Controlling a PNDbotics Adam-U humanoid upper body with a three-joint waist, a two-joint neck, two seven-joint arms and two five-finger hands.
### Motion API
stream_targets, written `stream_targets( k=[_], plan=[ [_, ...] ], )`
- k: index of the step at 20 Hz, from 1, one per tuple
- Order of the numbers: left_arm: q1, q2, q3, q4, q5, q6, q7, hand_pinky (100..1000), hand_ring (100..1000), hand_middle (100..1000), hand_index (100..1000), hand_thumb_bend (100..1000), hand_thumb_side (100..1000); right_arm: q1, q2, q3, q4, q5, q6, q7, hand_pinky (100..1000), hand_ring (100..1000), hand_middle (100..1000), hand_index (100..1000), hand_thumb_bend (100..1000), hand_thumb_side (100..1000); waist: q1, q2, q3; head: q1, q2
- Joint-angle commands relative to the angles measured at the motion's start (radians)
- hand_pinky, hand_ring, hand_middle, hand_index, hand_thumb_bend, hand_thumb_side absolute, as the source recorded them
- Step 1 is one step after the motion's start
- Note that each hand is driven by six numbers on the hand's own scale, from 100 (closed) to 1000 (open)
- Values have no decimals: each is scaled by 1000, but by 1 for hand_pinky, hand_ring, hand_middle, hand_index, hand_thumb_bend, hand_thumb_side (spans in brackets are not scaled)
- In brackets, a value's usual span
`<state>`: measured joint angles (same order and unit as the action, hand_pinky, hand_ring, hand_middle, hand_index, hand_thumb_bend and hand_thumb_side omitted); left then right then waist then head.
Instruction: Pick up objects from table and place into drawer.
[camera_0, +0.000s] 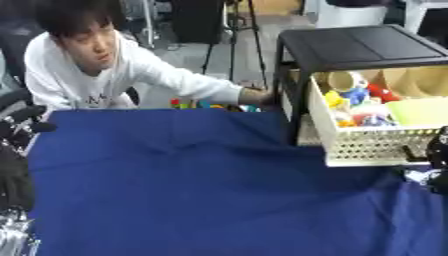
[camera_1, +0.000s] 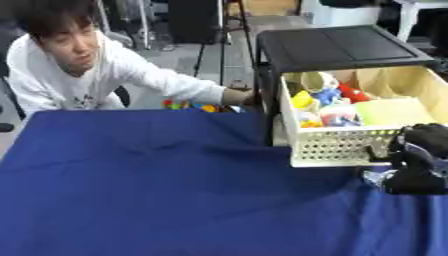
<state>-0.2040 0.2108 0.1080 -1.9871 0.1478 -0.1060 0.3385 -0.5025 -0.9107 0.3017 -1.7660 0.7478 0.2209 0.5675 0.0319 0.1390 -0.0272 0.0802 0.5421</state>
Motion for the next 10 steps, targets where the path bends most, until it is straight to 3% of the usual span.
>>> stream_targets(
  k=[1, 10],
  plan=[
    [-15, 11, 6, -13, 0, 0, -4, 537, 637, 695, 895, 419, 962, -21, -12, -10, -25, -13, 4, -15, 124, 545, 621, 759, 445, 888, -3, -8, 3, 4, -13],
    [-18, 11, 6, -13, 1, 0, -6, 538, 636, 696, 892, 418, 962, -31, -10, -13, -22, 10, 10, -50, 130, 550, 632, 763, 438, 914, -9, -3, 8, 5, -18]
  ],
)
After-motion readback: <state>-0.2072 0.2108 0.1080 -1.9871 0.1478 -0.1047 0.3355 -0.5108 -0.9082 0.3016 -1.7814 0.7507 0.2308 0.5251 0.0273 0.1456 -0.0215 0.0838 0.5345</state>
